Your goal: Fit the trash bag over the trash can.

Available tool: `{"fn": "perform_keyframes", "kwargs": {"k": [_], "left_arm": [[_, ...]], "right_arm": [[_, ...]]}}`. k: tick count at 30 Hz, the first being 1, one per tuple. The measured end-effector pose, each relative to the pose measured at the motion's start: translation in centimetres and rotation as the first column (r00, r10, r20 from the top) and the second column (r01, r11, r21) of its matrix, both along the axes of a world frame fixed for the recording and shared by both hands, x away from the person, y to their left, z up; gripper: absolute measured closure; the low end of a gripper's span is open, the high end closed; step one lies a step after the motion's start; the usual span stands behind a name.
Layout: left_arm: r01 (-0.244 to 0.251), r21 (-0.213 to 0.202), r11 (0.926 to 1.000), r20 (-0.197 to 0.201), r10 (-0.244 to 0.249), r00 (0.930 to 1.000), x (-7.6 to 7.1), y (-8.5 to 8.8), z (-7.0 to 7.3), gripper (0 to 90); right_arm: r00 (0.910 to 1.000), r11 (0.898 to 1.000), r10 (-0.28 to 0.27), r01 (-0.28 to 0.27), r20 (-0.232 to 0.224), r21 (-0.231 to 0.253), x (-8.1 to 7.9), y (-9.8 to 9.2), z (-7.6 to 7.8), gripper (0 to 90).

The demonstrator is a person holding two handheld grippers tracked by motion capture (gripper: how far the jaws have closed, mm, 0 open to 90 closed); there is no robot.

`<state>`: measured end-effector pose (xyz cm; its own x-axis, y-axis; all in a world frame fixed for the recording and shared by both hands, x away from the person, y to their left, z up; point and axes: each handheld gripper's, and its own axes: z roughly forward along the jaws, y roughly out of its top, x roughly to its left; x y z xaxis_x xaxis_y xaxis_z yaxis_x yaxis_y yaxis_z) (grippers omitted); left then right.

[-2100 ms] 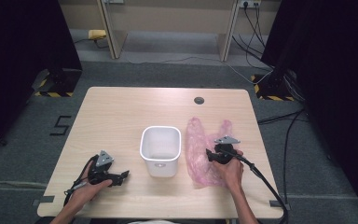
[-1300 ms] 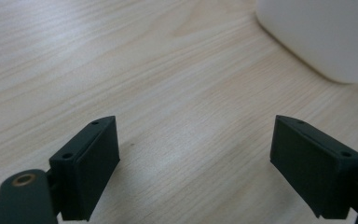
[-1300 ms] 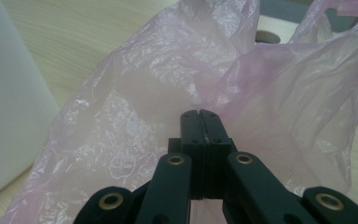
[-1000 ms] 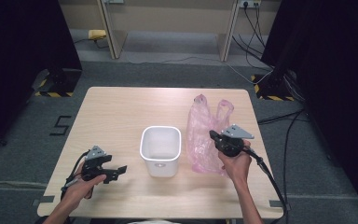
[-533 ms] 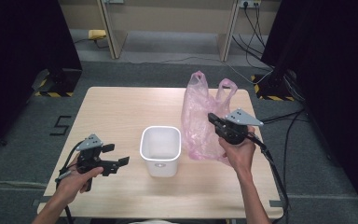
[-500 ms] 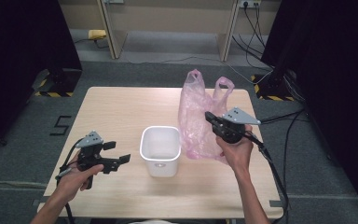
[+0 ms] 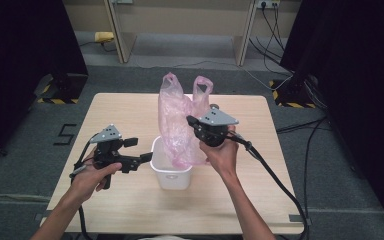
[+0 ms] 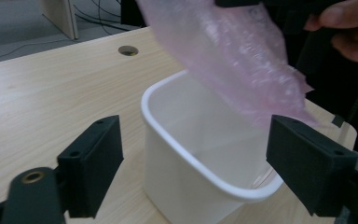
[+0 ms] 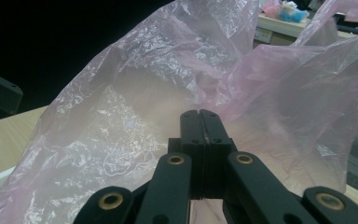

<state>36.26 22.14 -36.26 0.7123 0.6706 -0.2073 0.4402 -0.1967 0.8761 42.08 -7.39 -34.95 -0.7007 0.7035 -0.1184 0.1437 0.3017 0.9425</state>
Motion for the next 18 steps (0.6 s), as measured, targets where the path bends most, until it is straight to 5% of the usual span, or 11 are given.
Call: {"fn": "perform_keyframes", "kwargs": {"k": [8, 11, 15, 18], "left_arm": [[0.004, 0.007, 1.0, 0.018, -0.004, 0.9998, 1.3, -1.1, 0.5, 34.6], [0.025, 0.03, 0.9992, 0.031, -0.026, 0.9992, 2.2, -1.7, 0.1, 51.0], [0.046, 0.098, 0.9941, 0.079, -0.054, 0.9954, 2.8, -2.9, -0.4, 57.1], [0.066, 0.113, 0.9914, 0.06, -0.073, 0.9955, 3.3, -3.5, -1.0, 58.1]], "right_arm": [[0.9988, 0.999, 0.049, -0.049, -0.008, -0.007, 0.0, 2.3, -0.4, 90.0], [0.9964, 0.997, 0.08, -0.08, -0.026, 0.009, -0.4, 2.8, -0.7, 90.0], [0.9927, 0.994, 0.11, -0.11, -0.049, 0.005, -0.5, 3.3, -0.9, 90.0], [0.9871, 0.991, 0.137, -0.137, -0.082, 0.008, -0.5, 3.6, -1.3, 90.0]]}}
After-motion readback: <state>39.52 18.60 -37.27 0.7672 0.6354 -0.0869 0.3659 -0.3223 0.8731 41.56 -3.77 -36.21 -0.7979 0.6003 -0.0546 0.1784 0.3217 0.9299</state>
